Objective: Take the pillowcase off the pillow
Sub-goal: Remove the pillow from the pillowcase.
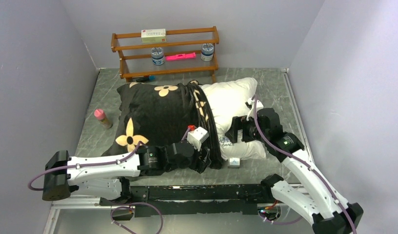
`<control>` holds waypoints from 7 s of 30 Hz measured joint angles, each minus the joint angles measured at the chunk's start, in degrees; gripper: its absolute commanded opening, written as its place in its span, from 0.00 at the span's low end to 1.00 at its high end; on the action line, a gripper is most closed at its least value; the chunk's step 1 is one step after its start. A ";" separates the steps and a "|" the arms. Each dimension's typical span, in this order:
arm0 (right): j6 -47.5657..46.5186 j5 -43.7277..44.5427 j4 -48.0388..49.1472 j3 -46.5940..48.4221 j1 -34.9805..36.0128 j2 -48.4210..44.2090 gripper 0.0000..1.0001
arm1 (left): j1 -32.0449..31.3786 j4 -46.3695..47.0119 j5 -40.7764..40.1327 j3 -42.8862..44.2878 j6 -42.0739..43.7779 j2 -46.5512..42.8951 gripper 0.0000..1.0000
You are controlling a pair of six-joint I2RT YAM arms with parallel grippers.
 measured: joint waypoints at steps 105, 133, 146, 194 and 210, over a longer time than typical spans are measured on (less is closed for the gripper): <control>-1.64 9.79 -9.38 10.45 -1.49 -5.01 0.46 | 16.46 9.70 -5.64 -16.63 4.04 -15.56 0.50; -8.66 6.91 -0.96 10.38 -1.73 -3.23 0.87 | 17.44 8.83 9.01 -8.44 4.83 -9.38 0.82; -11.85 -11.56 8.68 9.01 -0.76 -0.70 1.00 | 17.68 9.31 6.67 -9.49 1.57 -3.76 0.60; -34.62 27.12 23.74 -5.42 38.25 15.45 0.63 | 18.58 12.39 8.79 -11.10 4.39 -6.14 0.66; -30.10 29.44 23.71 -6.73 38.23 10.93 0.00 | 18.60 14.86 8.66 -11.23 2.49 -4.52 0.66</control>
